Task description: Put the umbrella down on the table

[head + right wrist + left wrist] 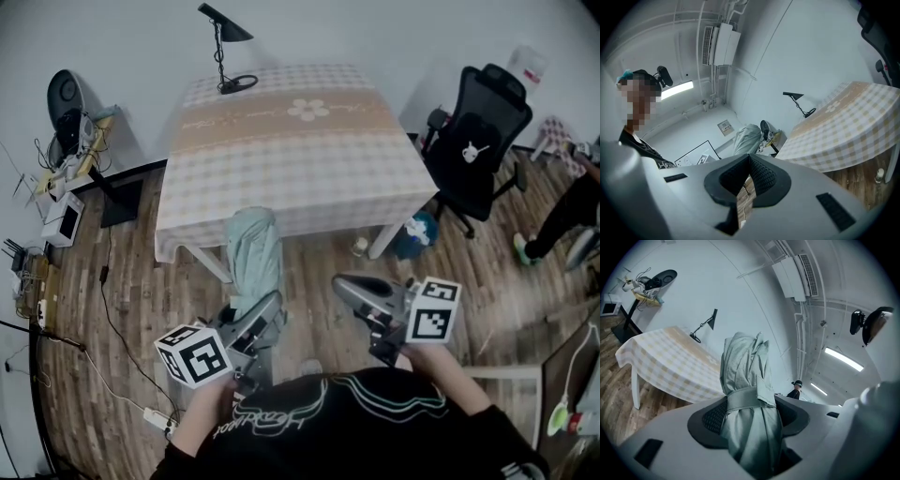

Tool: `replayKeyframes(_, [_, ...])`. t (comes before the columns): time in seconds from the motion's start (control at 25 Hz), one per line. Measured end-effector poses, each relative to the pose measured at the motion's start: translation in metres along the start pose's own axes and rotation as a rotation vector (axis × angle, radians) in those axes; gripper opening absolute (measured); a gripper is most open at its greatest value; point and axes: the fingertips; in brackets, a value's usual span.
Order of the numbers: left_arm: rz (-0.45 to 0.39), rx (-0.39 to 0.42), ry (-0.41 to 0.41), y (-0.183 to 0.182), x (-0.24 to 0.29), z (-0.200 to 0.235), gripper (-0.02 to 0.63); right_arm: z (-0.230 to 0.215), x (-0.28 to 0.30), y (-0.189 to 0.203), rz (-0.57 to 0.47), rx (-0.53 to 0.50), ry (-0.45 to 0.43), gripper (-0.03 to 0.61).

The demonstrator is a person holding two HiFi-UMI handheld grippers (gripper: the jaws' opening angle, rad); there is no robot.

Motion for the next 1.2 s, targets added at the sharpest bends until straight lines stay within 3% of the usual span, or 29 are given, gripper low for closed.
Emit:
replayKeyframes(0.4, [0.044,0.003,0.003,-0.037,0.061,0.003,0.261,-0.055,-0.012,-0.041,-0.045,0.041,0.047,0.012])
replayKeyframes(0.76, [0.029,0.011,-0.006,-0.036,0.075,0.018,0.261,-0.077,-0.006,-0.043,-0.051,0.014,0.008,0.012])
replayKeyframes(1.2, [0.033,-0.013,-0.063,-0.084,0.166,0.031,0.261,-0.165,0.000,-0.112,-0.020,0.049,-0.032,0.012])
Point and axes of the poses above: the fingertips, and each gripper's own axes: x forward along the fingers, z to its left, y out of its underside, and after that the axes turned 11 degrees about -y, right-handed
